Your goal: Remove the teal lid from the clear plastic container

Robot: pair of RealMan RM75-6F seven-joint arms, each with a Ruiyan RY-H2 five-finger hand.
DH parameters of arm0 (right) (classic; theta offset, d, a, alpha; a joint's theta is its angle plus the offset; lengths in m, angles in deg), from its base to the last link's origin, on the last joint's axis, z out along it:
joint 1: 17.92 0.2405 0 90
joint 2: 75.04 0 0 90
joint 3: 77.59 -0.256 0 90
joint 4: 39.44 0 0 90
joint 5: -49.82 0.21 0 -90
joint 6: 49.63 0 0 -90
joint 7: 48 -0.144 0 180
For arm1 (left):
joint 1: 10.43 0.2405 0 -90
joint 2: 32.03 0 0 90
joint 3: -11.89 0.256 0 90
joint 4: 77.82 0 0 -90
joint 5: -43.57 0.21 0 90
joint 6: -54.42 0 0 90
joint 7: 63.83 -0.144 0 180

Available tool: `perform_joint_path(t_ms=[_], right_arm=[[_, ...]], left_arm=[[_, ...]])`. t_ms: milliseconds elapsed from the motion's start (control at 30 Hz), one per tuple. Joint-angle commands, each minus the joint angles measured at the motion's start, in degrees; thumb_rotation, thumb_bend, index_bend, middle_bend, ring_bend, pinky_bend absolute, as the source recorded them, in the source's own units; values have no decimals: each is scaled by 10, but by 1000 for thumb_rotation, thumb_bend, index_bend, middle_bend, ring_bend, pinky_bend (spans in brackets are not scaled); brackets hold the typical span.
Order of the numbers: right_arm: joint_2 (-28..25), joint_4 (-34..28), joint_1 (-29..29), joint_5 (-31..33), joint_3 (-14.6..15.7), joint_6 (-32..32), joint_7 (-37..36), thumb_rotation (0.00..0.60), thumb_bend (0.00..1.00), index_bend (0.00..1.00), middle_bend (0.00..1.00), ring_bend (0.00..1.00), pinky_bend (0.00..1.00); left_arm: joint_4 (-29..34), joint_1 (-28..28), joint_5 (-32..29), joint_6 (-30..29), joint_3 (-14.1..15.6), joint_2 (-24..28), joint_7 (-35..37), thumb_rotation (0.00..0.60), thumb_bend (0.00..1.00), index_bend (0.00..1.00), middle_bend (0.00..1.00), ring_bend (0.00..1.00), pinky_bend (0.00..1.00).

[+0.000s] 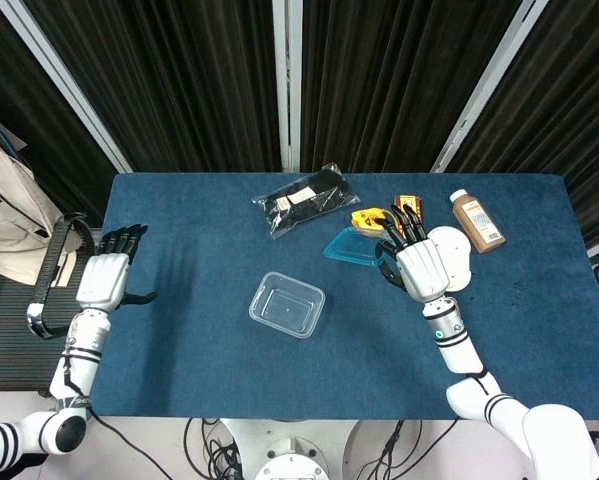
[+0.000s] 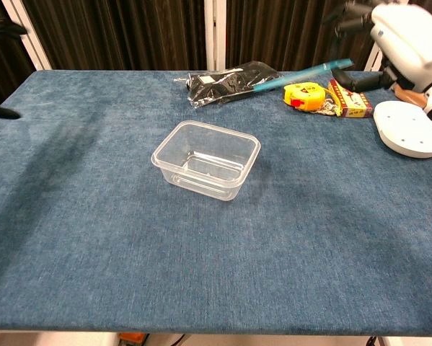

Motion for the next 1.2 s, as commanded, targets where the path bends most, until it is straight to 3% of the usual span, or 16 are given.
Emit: perform_joint_path(t_ms=[33, 67, 167, 333, 467, 567, 633, 700, 800, 1200], right_arm=[[5, 6, -4, 20, 15, -74, 23, 600, 465, 52, 14, 0, 0], [-2, -9, -7, 22, 19, -83, 33, 600, 337, 0, 0, 0, 0], [-48, -88, -27, 30, 30, -102, 79, 576, 92, 0, 0, 0, 0], [-166, -274, -60, 52, 52, -142, 140, 534, 1, 0, 0, 0, 0], [-291, -413, -76, 58, 81, -179, 153, 565, 0, 0, 0, 0, 0], [-347, -475, -103, 63, 82, -147, 142, 590, 4, 0, 1, 0, 0], [-369, -502, -130, 66, 78, -105, 134, 600, 57, 18, 63, 2, 0], [-388, -524, -157, 68, 79, -69, 125, 600, 185, 73, 171, 22, 0], [-409, -542, -193, 68, 81, -21, 118, 600, 281, 126, 207, 37, 4], [-437, -540, -321, 23, 126, 112, 61, 600, 281, 127, 144, 23, 2]], left_arm=[[9, 23, 12, -12, 6, 11, 19, 600, 0, 13, 25, 0, 9], [11, 28, 14, -11, 6, 15, 24, 600, 0, 13, 25, 0, 8], [17, 43, 24, -9, 8, 27, 35, 600, 0, 13, 25, 0, 6], [9, 63, 49, -15, 13, 44, 45, 600, 0, 14, 25, 0, 2], [-14, 87, 77, -40, 18, 50, 55, 600, 0, 17, 26, 0, 1], [-28, 108, 87, -63, 19, 56, 54, 600, 0, 37, 43, 0, 12], [-30, 120, 101, -73, 27, 64, 52, 600, 0, 52, 54, 0, 17], [-26, 134, 115, -84, 33, 77, 55, 600, 0, 53, 54, 0, 15], [-18, 153, 128, -108, 36, 86, 42, 600, 0, 53, 55, 0, 11], [24, 234, 181, -185, 64, 91, 4, 600, 0, 54, 55, 0, 0]])
